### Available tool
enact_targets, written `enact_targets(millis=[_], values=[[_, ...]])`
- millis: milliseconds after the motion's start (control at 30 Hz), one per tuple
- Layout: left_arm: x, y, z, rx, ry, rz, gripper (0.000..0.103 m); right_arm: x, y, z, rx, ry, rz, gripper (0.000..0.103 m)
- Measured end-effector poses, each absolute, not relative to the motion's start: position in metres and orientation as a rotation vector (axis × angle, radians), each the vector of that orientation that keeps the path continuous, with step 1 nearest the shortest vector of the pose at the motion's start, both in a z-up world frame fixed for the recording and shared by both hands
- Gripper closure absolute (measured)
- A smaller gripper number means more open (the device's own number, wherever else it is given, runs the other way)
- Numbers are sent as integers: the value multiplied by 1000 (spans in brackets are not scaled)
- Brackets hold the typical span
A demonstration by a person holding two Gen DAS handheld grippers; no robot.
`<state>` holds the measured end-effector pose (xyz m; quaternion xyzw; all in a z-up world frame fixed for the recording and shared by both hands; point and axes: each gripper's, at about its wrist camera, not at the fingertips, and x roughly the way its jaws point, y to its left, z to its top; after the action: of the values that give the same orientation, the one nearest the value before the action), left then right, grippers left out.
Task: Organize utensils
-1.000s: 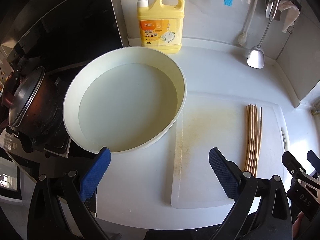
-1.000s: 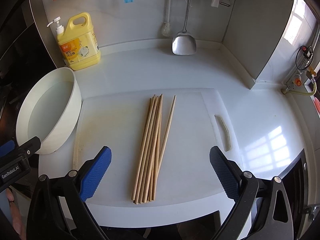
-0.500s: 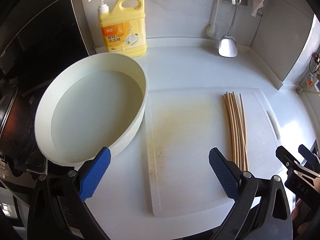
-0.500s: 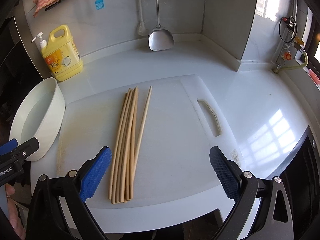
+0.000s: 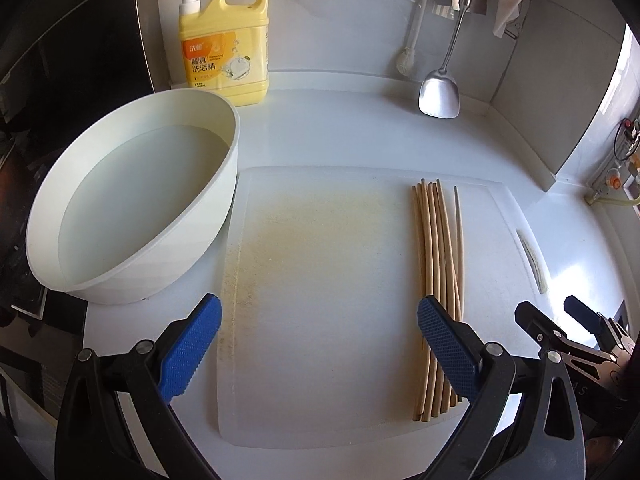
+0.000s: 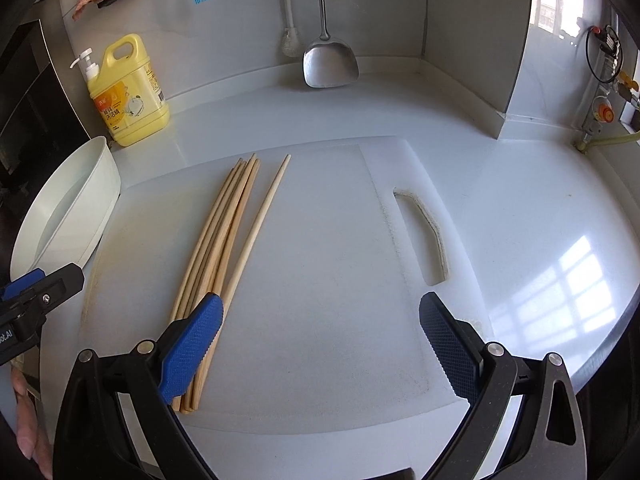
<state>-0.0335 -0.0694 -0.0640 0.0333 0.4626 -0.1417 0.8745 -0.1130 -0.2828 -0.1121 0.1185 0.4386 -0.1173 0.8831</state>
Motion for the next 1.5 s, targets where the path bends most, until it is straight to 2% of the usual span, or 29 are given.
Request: enact_targets(millis=[600,1233,1500], values=[[-35,-64,-92,67,928,-299,6,-71,-274,-142,167,913,-262,9],[-32,-60,-100,47,949,-321,6,-64,-252,-147,72,967,-306,9],[-33,-74,-103,57,948,-344,6,-73,-264,-147,52,933,-313,9]])
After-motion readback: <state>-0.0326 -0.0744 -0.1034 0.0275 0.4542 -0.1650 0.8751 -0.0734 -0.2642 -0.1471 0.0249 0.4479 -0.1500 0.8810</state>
